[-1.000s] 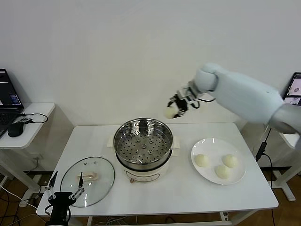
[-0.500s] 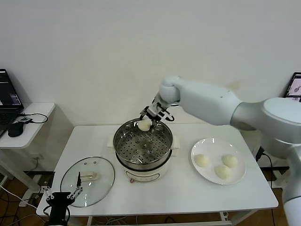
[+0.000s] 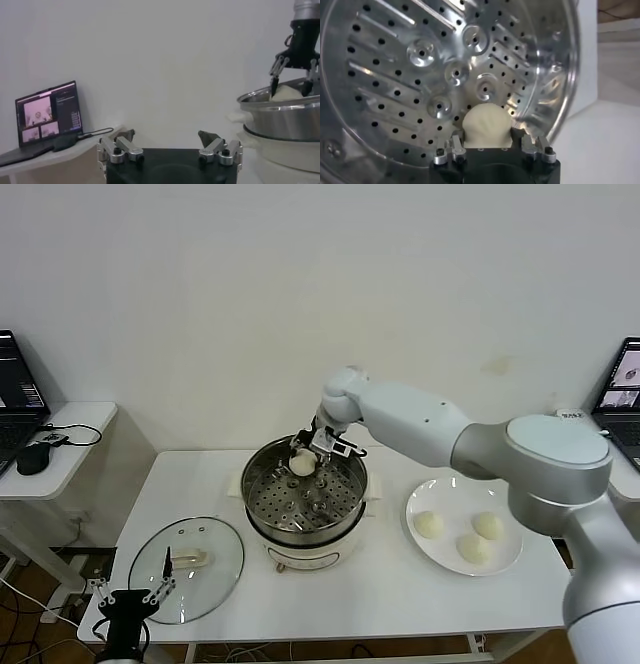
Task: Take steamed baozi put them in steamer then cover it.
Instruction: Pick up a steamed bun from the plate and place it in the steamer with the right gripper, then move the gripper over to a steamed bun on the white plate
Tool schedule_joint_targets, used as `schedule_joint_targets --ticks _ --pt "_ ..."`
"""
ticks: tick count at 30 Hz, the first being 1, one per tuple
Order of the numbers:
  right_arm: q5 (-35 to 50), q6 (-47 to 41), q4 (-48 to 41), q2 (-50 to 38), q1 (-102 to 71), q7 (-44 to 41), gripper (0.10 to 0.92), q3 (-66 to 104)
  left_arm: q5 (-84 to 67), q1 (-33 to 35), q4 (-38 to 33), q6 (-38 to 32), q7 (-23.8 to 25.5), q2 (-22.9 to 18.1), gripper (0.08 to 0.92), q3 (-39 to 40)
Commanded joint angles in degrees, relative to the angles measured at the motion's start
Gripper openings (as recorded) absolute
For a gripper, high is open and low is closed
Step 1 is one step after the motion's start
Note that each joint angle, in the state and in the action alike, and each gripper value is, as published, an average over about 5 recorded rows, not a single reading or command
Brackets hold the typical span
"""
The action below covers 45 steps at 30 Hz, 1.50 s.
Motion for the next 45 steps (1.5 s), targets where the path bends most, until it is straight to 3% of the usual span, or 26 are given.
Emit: schedule_joint_targets --ticks 1,4,9,13,22,26,35,45 --pt "-6.34 3.35 -4.08 1.66 -1.37 2.27 0.641 1.74 -0.25 0.22 -0.38 0.12 -0.01 -0.04 0.823 -0.10" --pt "-1.87 1.91 -2.46 0.87 -0.13 0.72 0.727 0.74 -0.59 0.62 -1.11 0.23 -0.10 -0.12 0.823 -0.47" --pt "16.46 -10.60 6.29 -3.85 6.21 -6.84 0.815 -2.58 -0.62 1.00 -1.58 0.30 -0.18 -0.22 0.823 -0.77" --pt "26.73 -25.53 16.17 -9.45 11.32 -11.34 0.822 -3.17 -0.53 1.37 -1.86 0.32 -0.10 -0.31 0.823 -0.76" --pt "36.69 -52.22 37.17 -28.30 16.65 -13.56 0.823 -4.29 -0.52 1.79 -2.81 0.93 0.21 0.03 0.823 -0.97" --pt "37.30 -56.66 41.79 -36.55 16.54 -13.38 0.823 -3.69 -0.57 1.78 -3.14 1.37 0.42 0.39 0.823 -1.15" --pt "28.90 -52.52 44.37 -53.31 5.66 -15.15 0.823 1.48 -0.41 1.67 -2.89 1.51 0.56 1.07 0.823 -0.64" --pt "17.76 -48.69 37.52 -51.83 -14.53 -15.22 0.823 15.88 0.16 1.52 -1.85 1.64 0.70 1.23 0.823 -0.59"
